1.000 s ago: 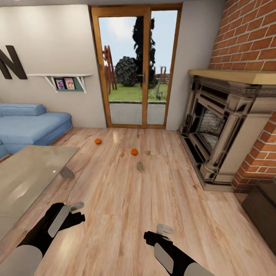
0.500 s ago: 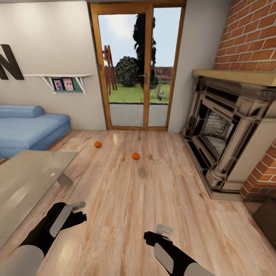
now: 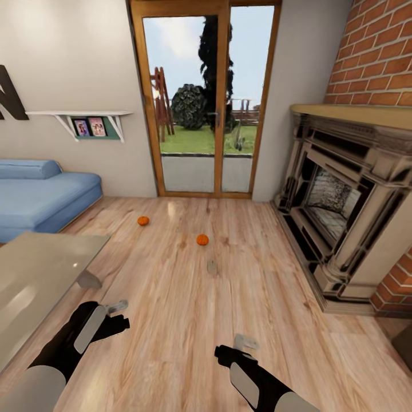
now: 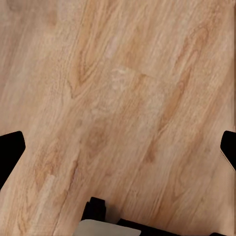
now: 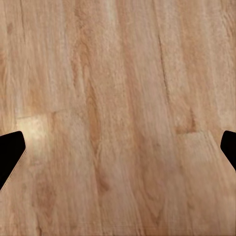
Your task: Place each of the two pumpkins and all three candles from the living room inside a cabinet in the living room (use any cabinet), then make sure every cabinet is closed, and position the cauldron so it is next to a table in the living room.
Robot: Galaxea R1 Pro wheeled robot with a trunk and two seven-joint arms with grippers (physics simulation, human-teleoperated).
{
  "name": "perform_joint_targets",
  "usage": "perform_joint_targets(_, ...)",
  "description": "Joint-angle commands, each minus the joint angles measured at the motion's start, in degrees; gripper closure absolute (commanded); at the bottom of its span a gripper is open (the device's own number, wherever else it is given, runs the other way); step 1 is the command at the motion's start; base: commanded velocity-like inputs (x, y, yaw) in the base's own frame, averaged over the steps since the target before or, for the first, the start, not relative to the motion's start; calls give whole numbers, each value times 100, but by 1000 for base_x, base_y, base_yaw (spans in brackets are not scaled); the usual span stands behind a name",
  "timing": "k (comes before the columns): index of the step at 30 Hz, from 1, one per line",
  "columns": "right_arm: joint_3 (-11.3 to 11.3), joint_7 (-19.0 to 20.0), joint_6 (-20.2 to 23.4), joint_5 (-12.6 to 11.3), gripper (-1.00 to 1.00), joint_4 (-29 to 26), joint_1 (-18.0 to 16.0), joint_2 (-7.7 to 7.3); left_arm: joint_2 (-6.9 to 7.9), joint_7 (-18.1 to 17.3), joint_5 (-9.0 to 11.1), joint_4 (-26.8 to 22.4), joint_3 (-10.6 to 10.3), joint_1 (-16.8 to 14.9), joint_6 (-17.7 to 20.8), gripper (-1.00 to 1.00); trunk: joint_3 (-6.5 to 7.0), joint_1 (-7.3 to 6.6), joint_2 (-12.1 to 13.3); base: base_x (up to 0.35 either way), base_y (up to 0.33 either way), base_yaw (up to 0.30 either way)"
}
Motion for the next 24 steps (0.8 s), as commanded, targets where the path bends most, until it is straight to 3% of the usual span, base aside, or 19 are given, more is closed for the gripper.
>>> perform_joint_targets(1, 44, -47, 21, -21, -100, -12, -5, -5, 7, 56, 60, -7, -23, -3, 10, -100, -6, 4, -3, 335, 0, 0)
perform_joint_targets(6, 43, -47, 21, -33, -100, -9, -5, -5, 7, 55, 60, -8, -23, -3, 13, -100, -6, 4, -3, 335, 0, -3)
perform_joint_targets(14, 40, -50, 31, -37, -100, -15, -5, -1, 7, 55, 60, -8, -29, -2, 13, -100, -6, 4, -3, 335, 0, -145)
perform_joint_targets(24, 43, -55, 38, -14, -100, -15, -5, -3, 50, 30, 63, -8, 6, -4, 13, -100, -6, 4, -3, 335, 0, -11)
